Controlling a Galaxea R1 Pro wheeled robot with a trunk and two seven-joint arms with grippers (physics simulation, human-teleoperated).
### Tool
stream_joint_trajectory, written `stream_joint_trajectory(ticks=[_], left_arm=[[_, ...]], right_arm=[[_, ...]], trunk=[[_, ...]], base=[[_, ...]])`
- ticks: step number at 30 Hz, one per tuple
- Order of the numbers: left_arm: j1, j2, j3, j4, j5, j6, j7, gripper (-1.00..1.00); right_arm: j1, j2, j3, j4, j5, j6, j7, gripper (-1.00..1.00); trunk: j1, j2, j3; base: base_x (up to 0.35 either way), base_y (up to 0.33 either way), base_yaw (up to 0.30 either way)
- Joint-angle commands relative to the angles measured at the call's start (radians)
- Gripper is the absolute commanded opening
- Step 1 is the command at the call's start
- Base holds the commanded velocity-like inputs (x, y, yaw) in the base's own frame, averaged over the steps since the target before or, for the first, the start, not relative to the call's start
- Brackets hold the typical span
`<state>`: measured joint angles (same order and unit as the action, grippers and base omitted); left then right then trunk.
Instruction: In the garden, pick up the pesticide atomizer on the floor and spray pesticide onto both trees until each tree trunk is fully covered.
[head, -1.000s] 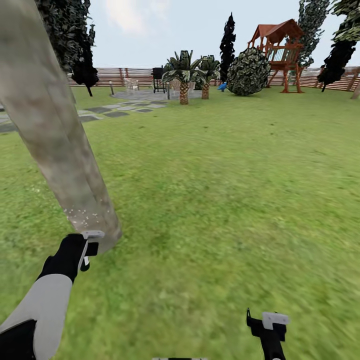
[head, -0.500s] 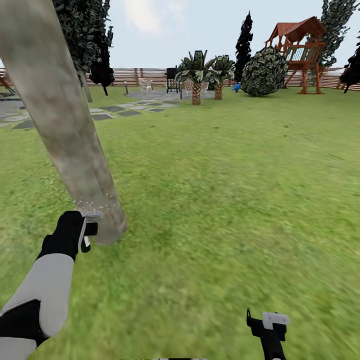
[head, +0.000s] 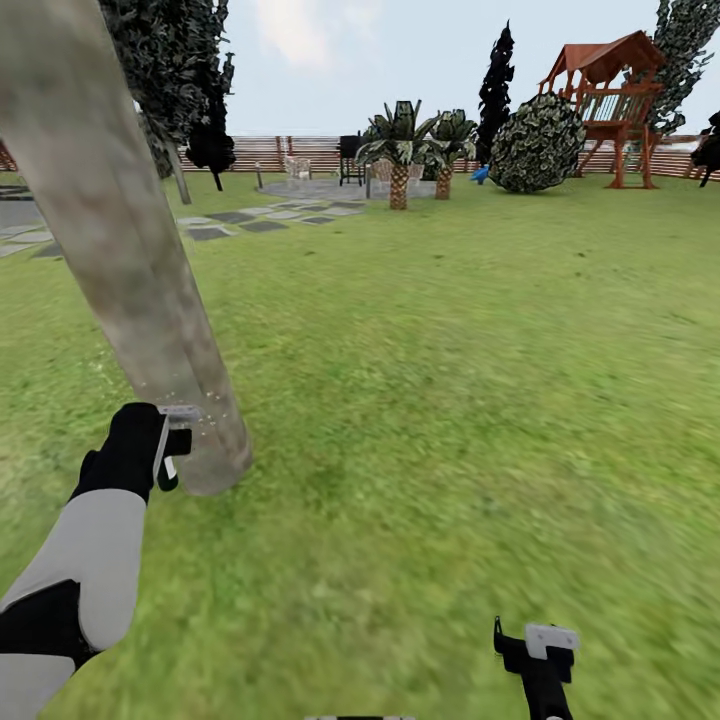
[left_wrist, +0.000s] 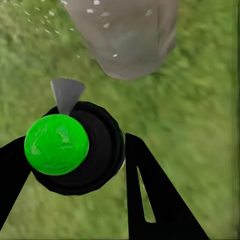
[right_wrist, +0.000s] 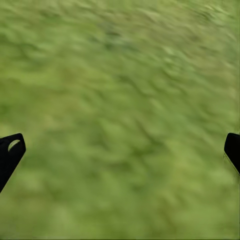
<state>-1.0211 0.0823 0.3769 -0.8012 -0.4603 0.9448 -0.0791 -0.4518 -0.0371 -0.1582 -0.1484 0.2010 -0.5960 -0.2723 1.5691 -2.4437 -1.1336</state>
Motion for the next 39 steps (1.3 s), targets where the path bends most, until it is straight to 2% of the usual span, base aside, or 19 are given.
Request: stream_joint_trajectory(ticks=[1, 6, 17, 25, 39], left_arm=[[-0.001, -0.001, 0.002, -0.001, -0.010, 0.003, -0.008, -1.00], [-0.001, -0.001, 0.004, -0.001, -0.011, 0.003, -0.008, -1.00], [0.022, 0.004, 0.006, -0.001, -0.011, 0.000, -0.008, -1.00], [0.024, -0.005, 0.004, -0.001, -0.009, -0.001, -0.007, -1.00], [0.026, 0.003, 0.008, -0.001, -0.011, 0.000, -0.007, -1.00]], right_arm=[[-0.001, 0.000, -0.006, 0.001, 0.011, -0.002, -0.004, 1.00], [-0.001, 0.002, -0.006, 0.001, 0.011, -0.002, -0.004, 1.00], [-0.001, 0.002, -0.006, 0.001, 0.011, -0.002, -0.003, 1.00], [-0.001, 0.000, -0.006, 0.001, 0.011, -0.002, -0.004, 1.00], [-0.001, 0.000, -0.006, 0.002, 0.011, -0.002, -0.004, 1.00]], trunk=[[0.000, 0.000, -0.001], [0.000, 0.000, -0.001], [0.000, 0.000, -0.001], [0.000, 0.000, -0.001], [0.000, 0.000, -0.001]], base=[[0.239, -0.168, 0.000], [0.225, -0.190, 0.069], [0.035, -0.266, 0.255], [0.194, -0.223, 0.016], [0.101, -0.248, 0.015]])
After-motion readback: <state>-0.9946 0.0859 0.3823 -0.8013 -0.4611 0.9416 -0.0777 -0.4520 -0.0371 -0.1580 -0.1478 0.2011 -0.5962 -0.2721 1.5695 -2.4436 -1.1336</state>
